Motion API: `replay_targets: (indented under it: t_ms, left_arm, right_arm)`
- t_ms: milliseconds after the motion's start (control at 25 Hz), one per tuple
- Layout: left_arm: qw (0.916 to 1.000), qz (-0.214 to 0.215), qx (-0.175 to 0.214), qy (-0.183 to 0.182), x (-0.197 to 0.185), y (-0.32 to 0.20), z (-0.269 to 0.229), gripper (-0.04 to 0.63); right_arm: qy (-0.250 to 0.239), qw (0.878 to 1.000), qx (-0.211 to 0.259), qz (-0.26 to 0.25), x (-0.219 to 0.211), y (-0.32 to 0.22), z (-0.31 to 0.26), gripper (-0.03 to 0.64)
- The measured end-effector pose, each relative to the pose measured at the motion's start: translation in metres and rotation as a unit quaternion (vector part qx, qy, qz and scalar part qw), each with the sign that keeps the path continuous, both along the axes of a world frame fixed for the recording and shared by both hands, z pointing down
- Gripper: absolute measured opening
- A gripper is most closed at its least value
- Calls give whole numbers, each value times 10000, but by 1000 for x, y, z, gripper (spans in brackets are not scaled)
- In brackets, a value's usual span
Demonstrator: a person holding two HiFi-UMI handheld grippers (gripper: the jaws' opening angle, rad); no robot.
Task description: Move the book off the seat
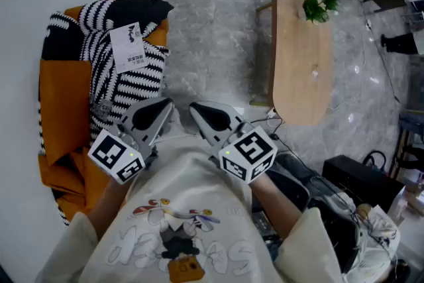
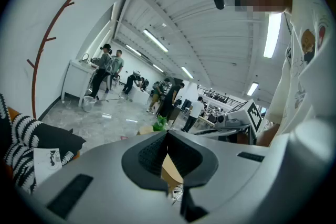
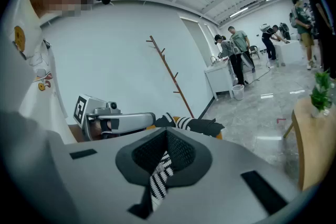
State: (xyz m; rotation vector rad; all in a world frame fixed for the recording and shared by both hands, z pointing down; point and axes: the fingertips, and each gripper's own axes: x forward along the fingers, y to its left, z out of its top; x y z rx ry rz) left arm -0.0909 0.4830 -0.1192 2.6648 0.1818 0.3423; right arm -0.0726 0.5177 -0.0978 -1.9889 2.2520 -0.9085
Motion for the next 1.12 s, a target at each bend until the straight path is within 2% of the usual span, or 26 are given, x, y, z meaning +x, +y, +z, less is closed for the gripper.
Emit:
replay_targets:
  t_ms: [200, 400, 720, 920, 1120]
  left_arm:
    - [9998, 146, -120, -19, 18, 36, -14, 5]
    - [9978, 613, 266, -18, 27, 63, -13, 5]
    - [9979, 518, 396, 1, -14, 47, -8, 5]
    - [9988, 366, 295, 131, -47, 32, -18, 5]
    - [9986, 360, 355, 140, -54, 15, -15, 5]
  right_arm:
    - [-339, 9988, -72, 333, 17, 28, -6, 6]
    - [-816, 9942, 91, 699, 25, 38, 3, 6]
    - [-992, 9915, 194, 815, -9, 27, 9, 6]
    - [-998, 9917, 206, 789, -45, 17, 6, 6]
    - [-1074, 9911, 112, 773, -52, 5, 16, 7]
